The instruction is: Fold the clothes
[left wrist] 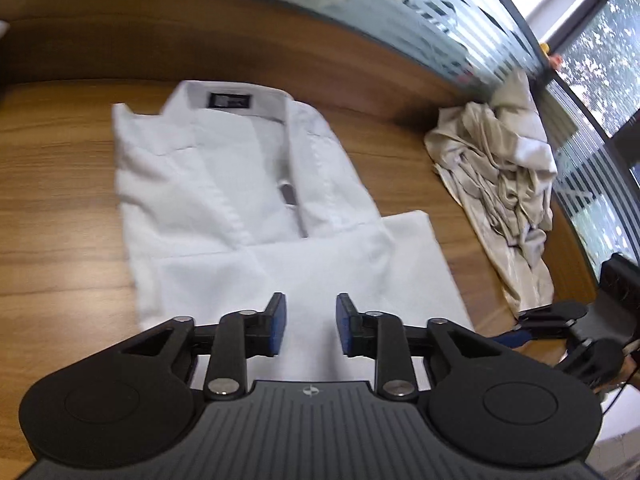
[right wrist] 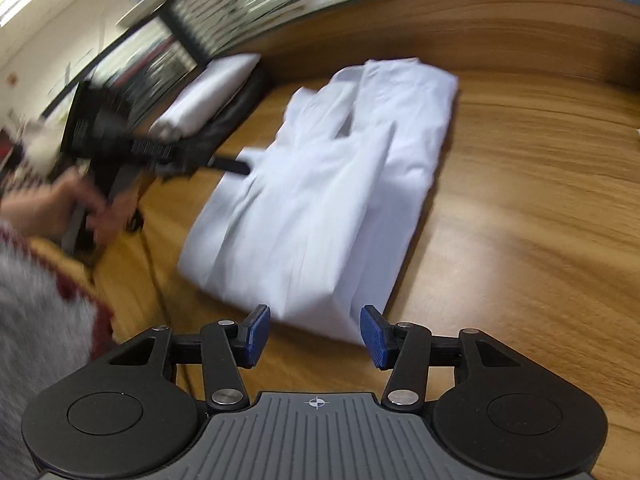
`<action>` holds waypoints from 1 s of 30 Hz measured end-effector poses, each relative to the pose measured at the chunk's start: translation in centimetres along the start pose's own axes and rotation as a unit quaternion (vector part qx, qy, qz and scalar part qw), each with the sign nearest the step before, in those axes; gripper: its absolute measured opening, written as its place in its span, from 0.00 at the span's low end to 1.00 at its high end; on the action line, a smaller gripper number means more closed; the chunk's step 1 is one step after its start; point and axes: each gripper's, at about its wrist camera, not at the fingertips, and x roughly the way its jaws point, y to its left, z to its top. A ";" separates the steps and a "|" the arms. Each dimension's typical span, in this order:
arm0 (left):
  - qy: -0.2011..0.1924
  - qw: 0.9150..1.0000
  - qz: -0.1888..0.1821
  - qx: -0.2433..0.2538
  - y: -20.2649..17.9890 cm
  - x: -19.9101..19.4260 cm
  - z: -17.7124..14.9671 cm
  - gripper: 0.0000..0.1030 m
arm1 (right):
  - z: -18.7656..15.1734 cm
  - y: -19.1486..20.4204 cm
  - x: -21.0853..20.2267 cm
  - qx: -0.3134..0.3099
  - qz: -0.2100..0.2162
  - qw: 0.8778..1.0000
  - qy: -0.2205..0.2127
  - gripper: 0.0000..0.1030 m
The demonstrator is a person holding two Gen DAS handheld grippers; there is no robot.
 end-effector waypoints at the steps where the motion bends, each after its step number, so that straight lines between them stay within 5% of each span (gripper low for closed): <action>1: 0.006 1.000 -0.005 0.005 -0.4 0.3 0.5 0.43 | -0.2 0.1 0.3 -0.012 0.003 1.000 0.002 0.51; 8: 0.057 0.997 -0.016 0.056 -3.9 3.8 3.1 0.45 | -0.4 -0.7 1.9 -0.088 0.031 0.995 -0.017 0.51; 15: 0.097 0.993 -0.021 0.057 -5.3 7.9 4.1 0.45 | 0.5 -2.6 3.8 -0.129 0.109 0.986 0.003 0.51; 25: 0.096 0.995 0.003 0.003 -4.2 11.3 4.9 0.35 | -0.4 -4.2 3.8 -0.125 0.186 0.973 0.062 0.45; 30: 0.092 0.996 -0.003 0.006 -4.0 11.4 5.1 0.36 | -1.7 -3.4 2.7 -0.112 0.162 0.980 0.033 0.45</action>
